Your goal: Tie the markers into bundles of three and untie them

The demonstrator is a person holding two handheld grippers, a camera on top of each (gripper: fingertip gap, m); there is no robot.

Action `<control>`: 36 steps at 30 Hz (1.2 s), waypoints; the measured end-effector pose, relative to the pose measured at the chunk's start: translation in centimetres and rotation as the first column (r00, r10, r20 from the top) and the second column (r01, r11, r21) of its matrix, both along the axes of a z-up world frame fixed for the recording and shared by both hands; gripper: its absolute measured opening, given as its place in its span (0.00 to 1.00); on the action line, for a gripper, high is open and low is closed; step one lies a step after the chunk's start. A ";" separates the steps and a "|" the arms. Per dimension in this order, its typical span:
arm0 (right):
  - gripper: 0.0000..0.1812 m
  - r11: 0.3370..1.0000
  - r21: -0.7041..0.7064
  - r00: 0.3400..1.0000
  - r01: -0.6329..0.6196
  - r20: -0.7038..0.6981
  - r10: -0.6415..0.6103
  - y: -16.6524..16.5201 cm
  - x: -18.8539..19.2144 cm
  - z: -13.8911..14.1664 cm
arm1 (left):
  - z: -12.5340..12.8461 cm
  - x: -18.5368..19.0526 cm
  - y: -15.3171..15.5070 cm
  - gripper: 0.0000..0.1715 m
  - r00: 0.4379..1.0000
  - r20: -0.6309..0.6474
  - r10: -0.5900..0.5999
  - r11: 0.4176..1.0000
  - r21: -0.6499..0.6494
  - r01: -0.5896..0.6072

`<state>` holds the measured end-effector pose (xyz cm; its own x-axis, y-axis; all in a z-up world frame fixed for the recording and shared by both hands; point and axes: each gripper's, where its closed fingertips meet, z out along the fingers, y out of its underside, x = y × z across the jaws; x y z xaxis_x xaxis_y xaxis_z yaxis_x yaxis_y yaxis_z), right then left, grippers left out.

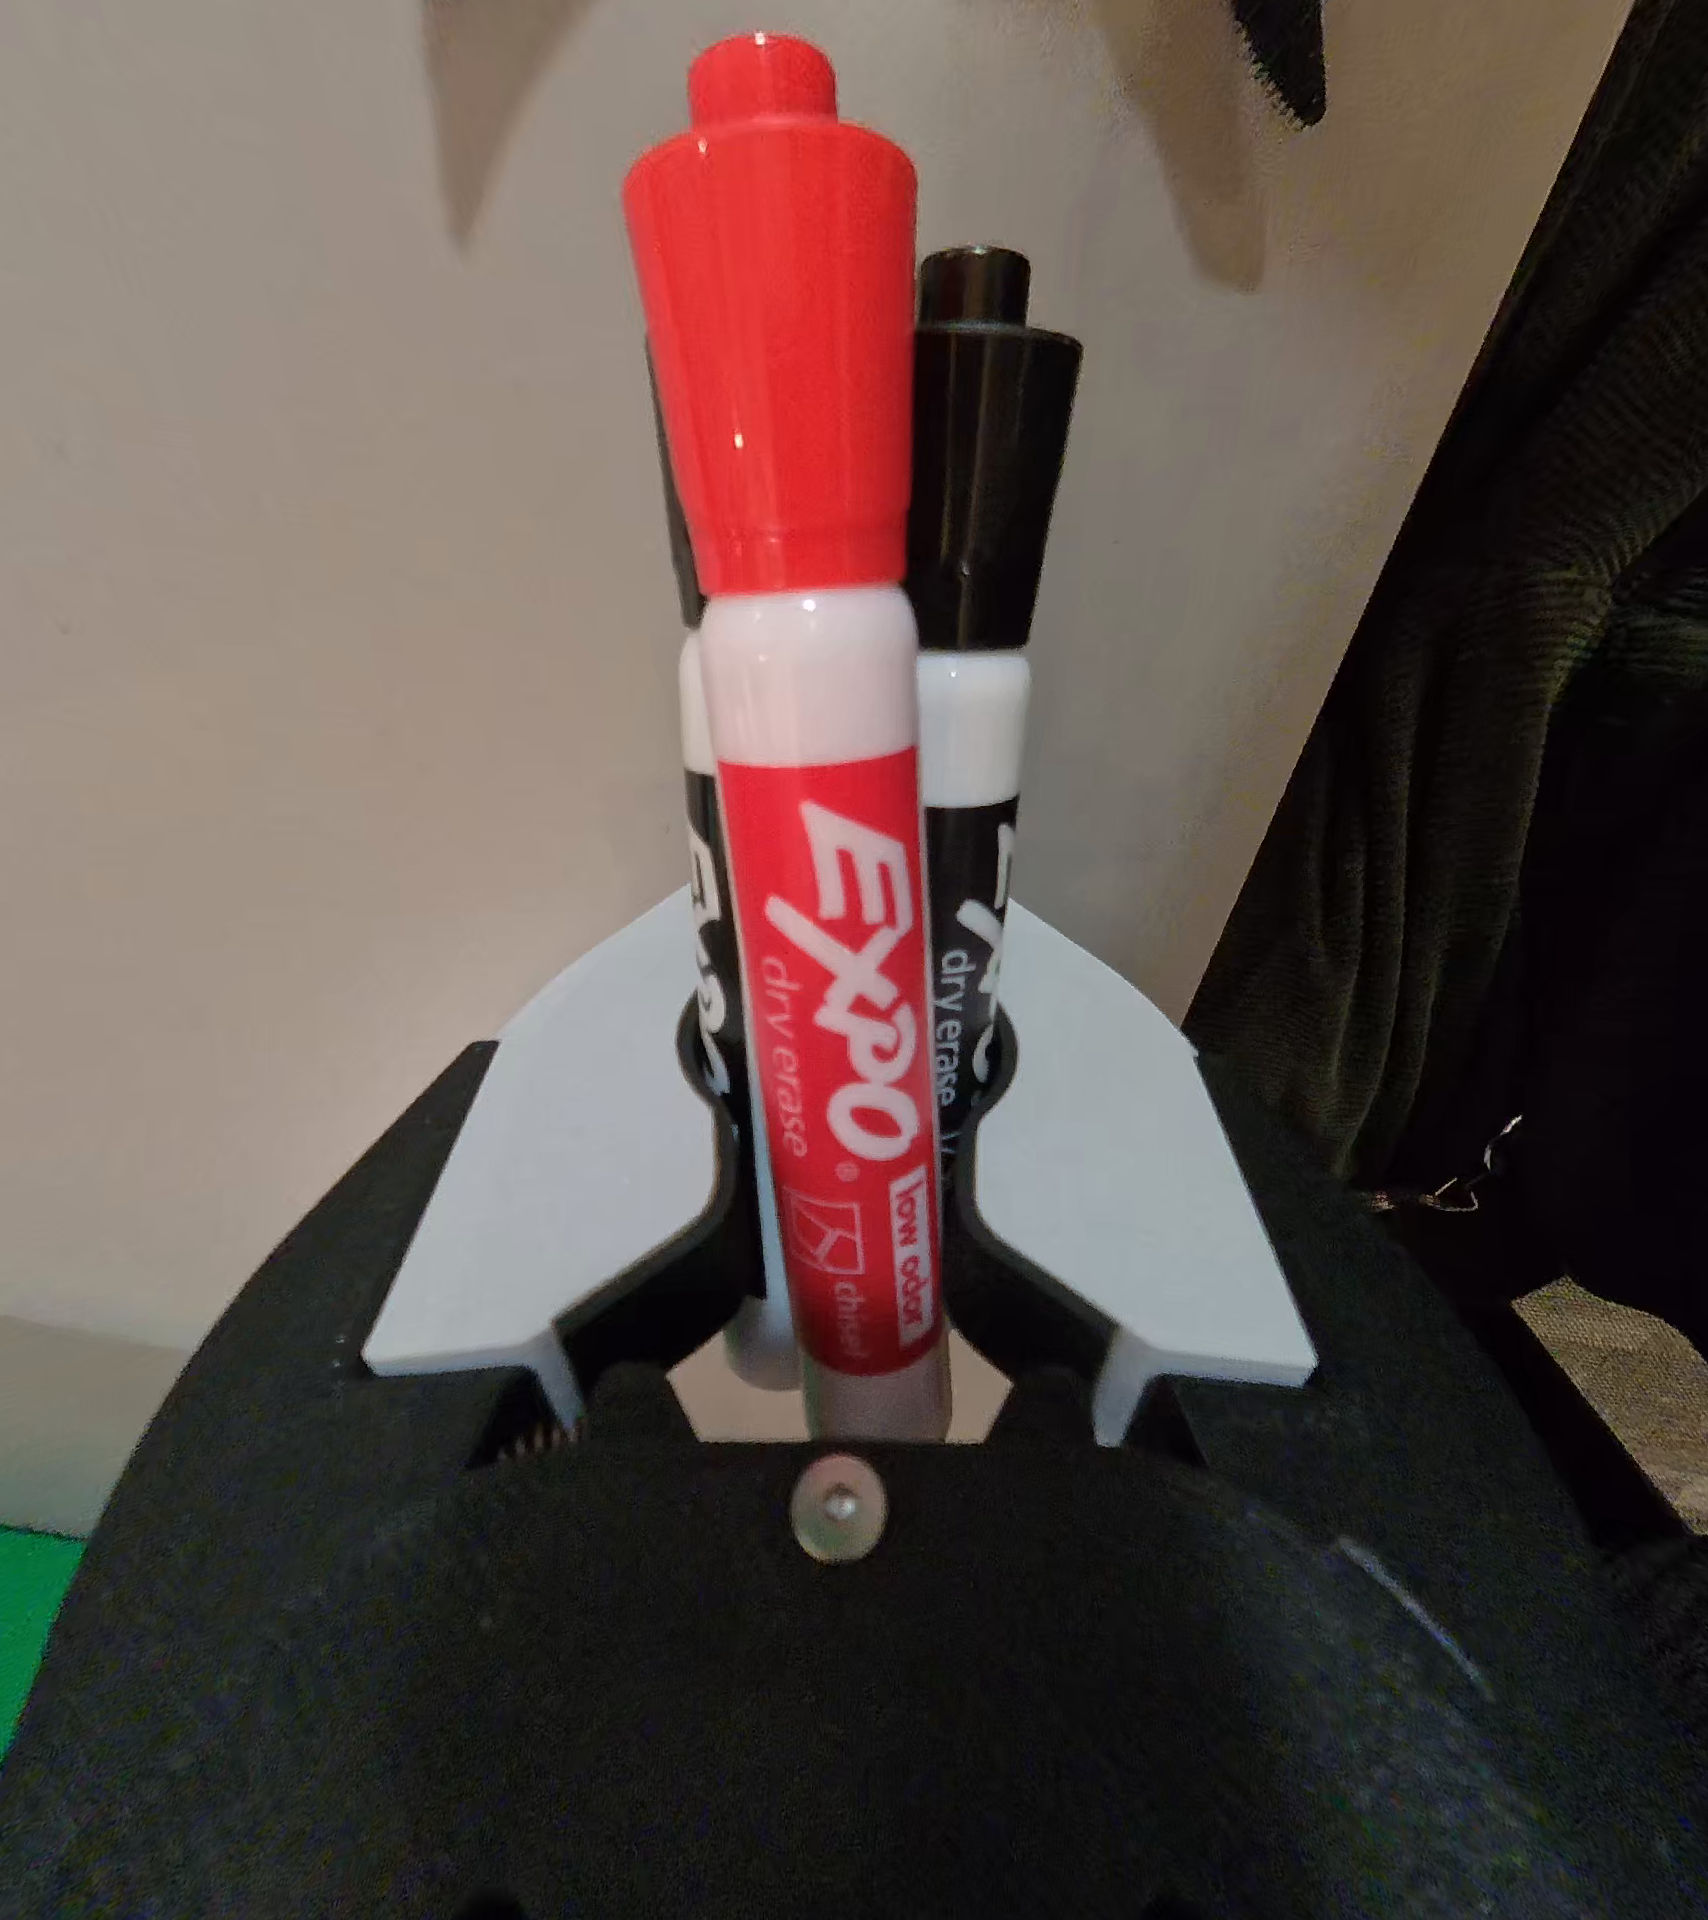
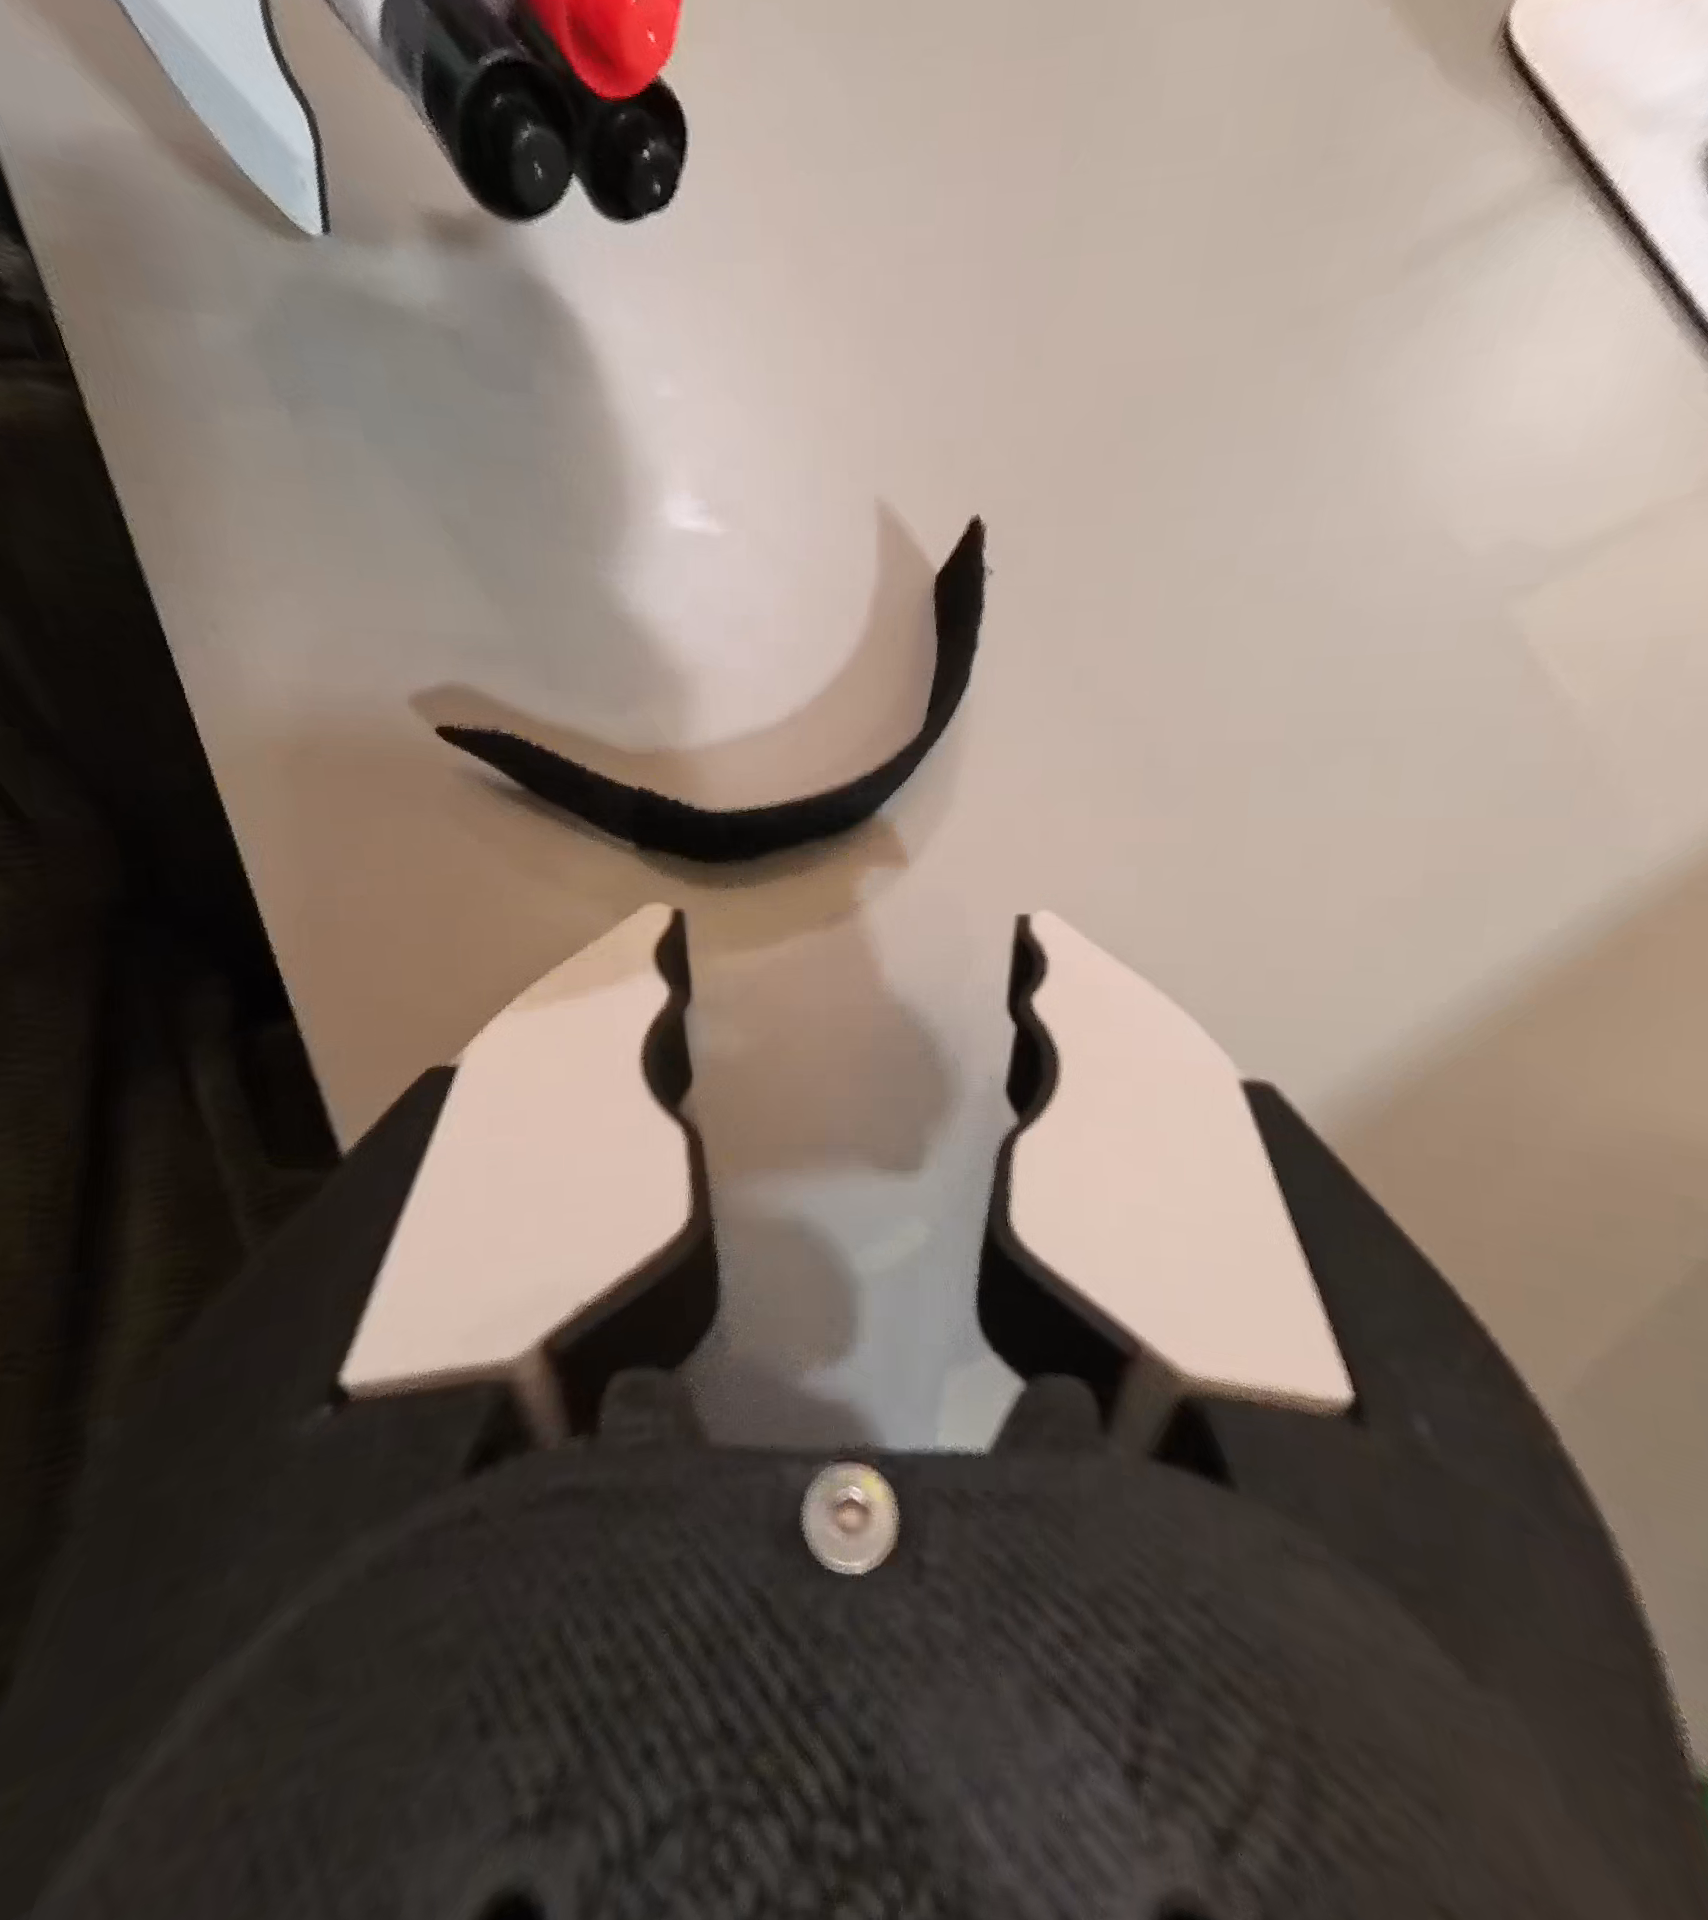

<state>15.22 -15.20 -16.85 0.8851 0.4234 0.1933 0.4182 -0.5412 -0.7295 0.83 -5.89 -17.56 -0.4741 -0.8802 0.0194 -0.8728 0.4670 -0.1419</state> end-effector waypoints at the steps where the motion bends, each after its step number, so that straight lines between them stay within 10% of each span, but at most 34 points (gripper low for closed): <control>1: 0.35 1.000 0.005 1.000 -0.026 -0.005 0.026 0.5 -0.3 -0.2 | 0.0 0.0 -0.1 0.25 1.000 -0.002 -0.001 1.000 0.001 0.001; 11: 0.31 0.957 -0.138 0.963 -0.255 -0.131 0.237 3.5 -3.0 -1.7 | -0.2 0.1 -0.8 0.25 1.000 -0.012 -0.018 1.000 0.006 0.018; 26: 0.22 0.983 -0.038 0.968 -0.178 -0.188 0.168 3.3 -2.6 0.1 | 0.0 0.0 -0.2 0.25 1.000 0.008 -0.001 1.000 -0.019 0.001; 36: 0.26 0.959 0.268 0.736 -0.097 -0.629 0.250 4.1 -5.1 8.3 | 3.6 0.5 -0.5 0.25 0.989 0.144 0.032 0.990 -0.137 -0.012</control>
<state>10.10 -11.10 -8.50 0.7397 0.6012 -0.3023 -0.1283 -0.3150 -0.9404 1.33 -6.44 -13.99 -0.4614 -0.8843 0.0715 -0.8478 0.4157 -0.3293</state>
